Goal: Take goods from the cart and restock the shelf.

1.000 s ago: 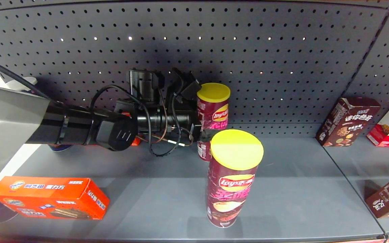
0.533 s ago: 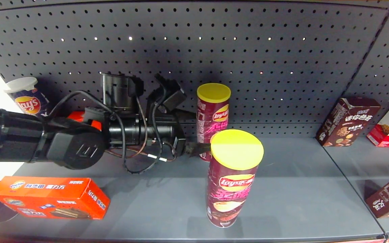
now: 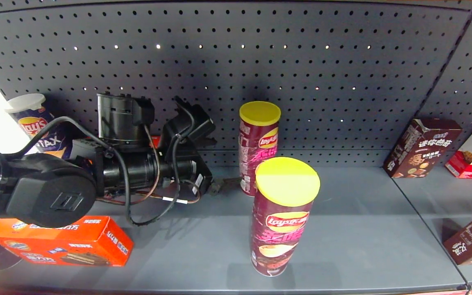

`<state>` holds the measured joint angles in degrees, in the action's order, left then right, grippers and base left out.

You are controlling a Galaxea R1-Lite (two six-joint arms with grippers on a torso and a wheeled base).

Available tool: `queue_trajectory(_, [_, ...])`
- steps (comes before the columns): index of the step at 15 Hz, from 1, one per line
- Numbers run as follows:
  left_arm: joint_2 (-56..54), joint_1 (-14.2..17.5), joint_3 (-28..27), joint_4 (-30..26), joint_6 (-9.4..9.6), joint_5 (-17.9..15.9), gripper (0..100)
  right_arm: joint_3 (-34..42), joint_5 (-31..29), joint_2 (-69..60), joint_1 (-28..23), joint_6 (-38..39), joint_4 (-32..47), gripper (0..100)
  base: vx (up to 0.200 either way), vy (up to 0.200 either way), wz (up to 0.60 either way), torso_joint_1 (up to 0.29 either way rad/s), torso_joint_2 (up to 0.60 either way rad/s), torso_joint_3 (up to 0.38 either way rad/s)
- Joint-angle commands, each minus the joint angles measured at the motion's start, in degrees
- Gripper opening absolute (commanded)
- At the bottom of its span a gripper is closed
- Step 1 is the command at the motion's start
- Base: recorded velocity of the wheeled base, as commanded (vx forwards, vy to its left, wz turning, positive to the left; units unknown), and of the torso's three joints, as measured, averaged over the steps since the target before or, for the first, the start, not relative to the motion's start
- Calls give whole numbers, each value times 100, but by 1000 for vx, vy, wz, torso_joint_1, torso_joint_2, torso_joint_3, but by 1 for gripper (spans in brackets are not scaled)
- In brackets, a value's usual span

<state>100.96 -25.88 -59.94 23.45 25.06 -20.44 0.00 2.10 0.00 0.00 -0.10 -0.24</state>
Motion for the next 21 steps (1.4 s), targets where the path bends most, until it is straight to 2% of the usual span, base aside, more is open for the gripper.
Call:
queue_trajectory(1, [125, 4, -114, -8, -37, 146, 100, 0, 1, 0, 0, 1, -2, 100, 0, 0, 0, 0, 0, 0])
queue_trajectory(3, [257, -13, -281, 1, -151, 383, 100, 0, 1, 0, 0, -8, -2, 100, 0, 0, 0, 0, 0, 0])
queue_trajectory(6, [495, -22, -571, 10, -168, 700, 100, 0, 1, 0, 0, -8, -2, 100, 0, 0, 0, 0, 0, 0])
queue_trajectory(8, [565, -22, -686, 10, -177, 796, 100, 0, 1, 0, 0, -8, -2, 100, 0, 0, 0, 0, 0, 0])
queue_trajectory(10, [626, -22, -765, 10, -300, 911, 100, 0, 1, 0, 0, 1, -2, 100, 0, 0, 0, 0, 0, 0])
queue_trajectory(12, [626, -5, -756, 10, -335, 946, 100, 0, 1, 0, 0, 1, -2, 100, 0, 0, 0, 0, 0, 0])
queue_trajectory(15, [556, 4, -536, 19, -335, 946, 100, 0, 1, 0, 0, -8, -2, 100, 0, 0, 0, 0, 0, 0])
queue_trajectory(19, [143, 13, 193, 529, -335, 1007, 100, 0, 1, 0, 0, 1, -2, 100, 0, 0, 0, 0, 0, 0])
queue_trajectory(20, [134, 4, 264, 572, -327, 1113, 100, 0, 1, 0, 0, 1, -2, 100, 0, 0, 0, 0, 0, 0])
queue_trajectory(21, [143, -40, 334, 599, -292, 1658, 100, 0, 1, 0, 0, 1, -2, 100, 0, 0, 0, 0, 0, 0])
